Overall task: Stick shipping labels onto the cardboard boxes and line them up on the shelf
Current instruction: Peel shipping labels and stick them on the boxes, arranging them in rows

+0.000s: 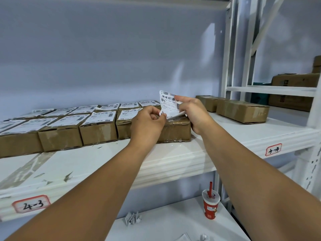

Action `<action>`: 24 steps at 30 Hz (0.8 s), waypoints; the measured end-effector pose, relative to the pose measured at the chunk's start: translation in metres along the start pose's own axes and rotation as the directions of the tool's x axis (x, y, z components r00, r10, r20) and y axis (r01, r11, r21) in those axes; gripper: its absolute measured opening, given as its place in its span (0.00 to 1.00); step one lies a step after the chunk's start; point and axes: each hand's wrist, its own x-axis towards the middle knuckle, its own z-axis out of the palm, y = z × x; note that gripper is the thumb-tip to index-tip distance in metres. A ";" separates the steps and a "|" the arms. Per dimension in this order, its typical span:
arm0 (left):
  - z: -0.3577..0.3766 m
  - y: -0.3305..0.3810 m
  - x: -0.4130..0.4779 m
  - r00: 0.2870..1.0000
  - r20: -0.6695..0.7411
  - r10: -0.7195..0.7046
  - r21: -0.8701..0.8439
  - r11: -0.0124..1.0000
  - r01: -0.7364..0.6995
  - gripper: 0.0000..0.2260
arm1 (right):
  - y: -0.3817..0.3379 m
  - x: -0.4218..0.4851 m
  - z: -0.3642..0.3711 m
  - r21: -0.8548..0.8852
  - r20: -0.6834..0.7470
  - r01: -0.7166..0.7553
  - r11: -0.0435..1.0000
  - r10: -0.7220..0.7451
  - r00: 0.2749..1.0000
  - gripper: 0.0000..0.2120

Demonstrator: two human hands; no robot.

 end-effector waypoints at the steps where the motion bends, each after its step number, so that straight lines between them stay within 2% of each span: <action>1: 0.000 0.001 -0.001 1.000 -0.001 0.011 0.025 1.000 -0.011 0.08 | 0.000 0.000 0.000 -0.019 0.003 0.001 1.000 -0.001 1.000 0.24; 9: 0.000 0.001 -0.002 1.000 -0.013 0.021 0.093 0.995 -0.020 0.09 | 0.002 0.001 0.000 -0.102 0.019 0.003 0.995 -0.001 1.000 0.27; 24: 0.000 -0.001 -0.001 0.999 -0.019 0.025 0.102 0.994 -0.023 0.09 | 0.001 0.000 0.001 -0.107 -0.023 0.025 0.994 -0.028 0.999 0.22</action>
